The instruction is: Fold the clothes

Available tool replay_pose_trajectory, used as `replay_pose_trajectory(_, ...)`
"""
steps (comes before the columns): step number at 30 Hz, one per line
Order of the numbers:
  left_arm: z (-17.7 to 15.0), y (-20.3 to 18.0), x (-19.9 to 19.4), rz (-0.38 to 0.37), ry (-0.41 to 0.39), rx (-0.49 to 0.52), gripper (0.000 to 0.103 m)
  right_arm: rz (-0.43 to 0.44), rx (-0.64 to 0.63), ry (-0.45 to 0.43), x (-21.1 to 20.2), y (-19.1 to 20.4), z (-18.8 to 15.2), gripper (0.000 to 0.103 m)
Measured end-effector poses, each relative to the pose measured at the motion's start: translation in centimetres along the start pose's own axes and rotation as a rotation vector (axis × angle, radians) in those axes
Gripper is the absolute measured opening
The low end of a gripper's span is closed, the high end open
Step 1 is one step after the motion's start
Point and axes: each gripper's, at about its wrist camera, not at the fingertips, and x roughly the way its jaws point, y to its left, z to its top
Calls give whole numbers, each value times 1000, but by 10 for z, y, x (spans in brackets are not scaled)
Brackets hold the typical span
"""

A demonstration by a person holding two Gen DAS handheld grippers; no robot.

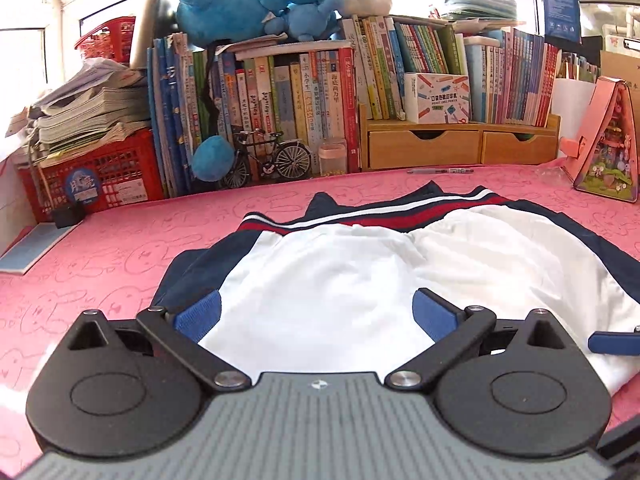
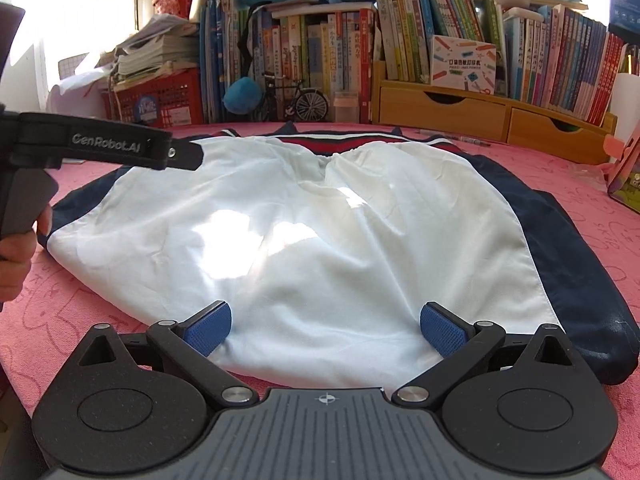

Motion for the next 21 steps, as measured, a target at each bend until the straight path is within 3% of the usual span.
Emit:
replay_pose_trajectory(7, -36, 19, -26, 171, 39, -57, 103, -2, 26, -34, -6, -2, -3, 103)
replay_pose_trajectory(11, -42, 12, -41, 121, 0, -70, 103, -24, 89, -134, -21, -7, -10, 101)
replay_pose_trajectory(14, -43, -7, -40, 100, -22, 1, 103, -73, 82, -141, -27, 4, -12, 101)
replay_pose_trajectory(16, -45, -22, -34, 100, -17, 58, 103, -69, 58, -120, -25, 13, -11, 95)
replay_pose_trajectory(17, -46, -27, -29, 103, -1, 79, 103, -74, 46, -113, -23, 17, -10, 87)
replay_pose_trajectory(21, -49, -23, -21, 99, 31, 66, 103, -104, 20, -78, -19, 27, -7, 80)
